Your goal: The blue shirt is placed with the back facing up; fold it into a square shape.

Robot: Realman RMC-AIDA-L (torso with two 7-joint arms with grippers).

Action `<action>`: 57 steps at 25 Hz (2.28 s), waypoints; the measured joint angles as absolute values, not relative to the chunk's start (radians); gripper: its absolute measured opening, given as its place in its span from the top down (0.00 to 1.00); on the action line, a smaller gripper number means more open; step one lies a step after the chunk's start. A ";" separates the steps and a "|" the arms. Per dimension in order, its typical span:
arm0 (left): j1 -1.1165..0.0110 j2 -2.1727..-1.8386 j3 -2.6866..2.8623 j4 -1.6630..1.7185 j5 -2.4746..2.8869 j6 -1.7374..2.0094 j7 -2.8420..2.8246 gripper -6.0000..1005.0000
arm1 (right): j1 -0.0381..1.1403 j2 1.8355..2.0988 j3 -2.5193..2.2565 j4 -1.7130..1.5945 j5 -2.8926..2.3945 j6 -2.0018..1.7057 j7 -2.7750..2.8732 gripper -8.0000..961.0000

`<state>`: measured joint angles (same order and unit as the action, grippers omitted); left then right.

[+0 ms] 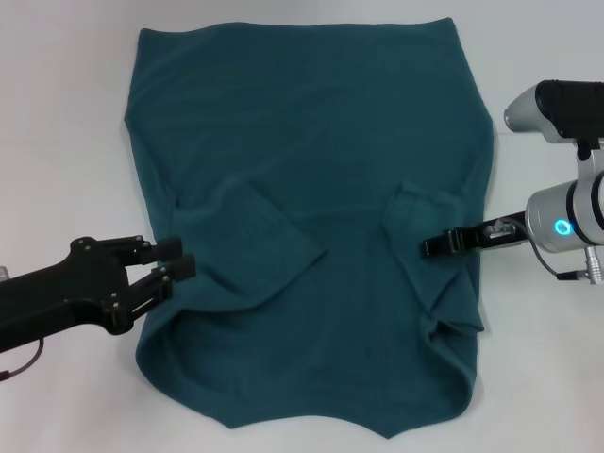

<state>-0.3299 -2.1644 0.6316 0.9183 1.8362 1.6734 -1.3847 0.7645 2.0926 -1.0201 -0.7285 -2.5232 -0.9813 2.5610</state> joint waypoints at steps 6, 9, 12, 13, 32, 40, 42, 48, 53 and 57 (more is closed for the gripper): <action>-0.330 -2.165 0.632 0.919 1.836 1.674 -1.383 0.72 | 0.794 2.094 -1.020 -0.697 -2.498 -0.998 2.539 0.42; -0.330 -2.165 0.632 0.919 1.836 1.673 -1.383 0.72 | 0.807 2.094 -1.021 -0.686 -2.484 -1.005 2.529 0.42; -0.331 -2.164 0.632 0.919 1.836 1.671 -1.378 0.72 | 0.817 2.095 -1.025 -0.684 -2.483 -1.015 2.529 0.42; -0.331 -2.164 0.632 0.919 1.836 1.670 -1.376 0.72 | 0.821 2.096 -1.030 -0.684 -2.481 -1.018 2.529 0.42; -0.333 -2.164 0.631 0.919 1.836 1.669 -1.374 0.72 | 0.829 2.092 -1.084 -0.698 -2.361 -1.037 2.465 0.43; -0.329 -2.164 0.625 0.919 1.836 1.669 -1.374 0.72 | 0.760 2.094 -1.094 -0.844 -2.426 -1.127 2.583 0.43; -0.329 -2.164 0.621 0.918 1.836 1.669 -1.374 0.72 | 0.715 2.096 -1.126 -0.941 -2.439 -1.180 2.641 0.43; -0.334 -2.164 0.620 0.906 1.836 1.673 -1.374 0.72 | 0.582 2.094 -1.207 -1.208 -2.441 -1.311 2.797 0.46; -0.337 -2.164 0.625 0.895 1.829 1.672 -1.371 0.72 | 0.505 2.097 -1.208 -1.292 -2.435 -1.357 2.841 0.46; -0.338 -2.164 0.626 0.891 1.828 1.673 -1.364 0.72 | 0.462 2.097 -1.207 -1.298 -2.433 -1.355 2.845 0.46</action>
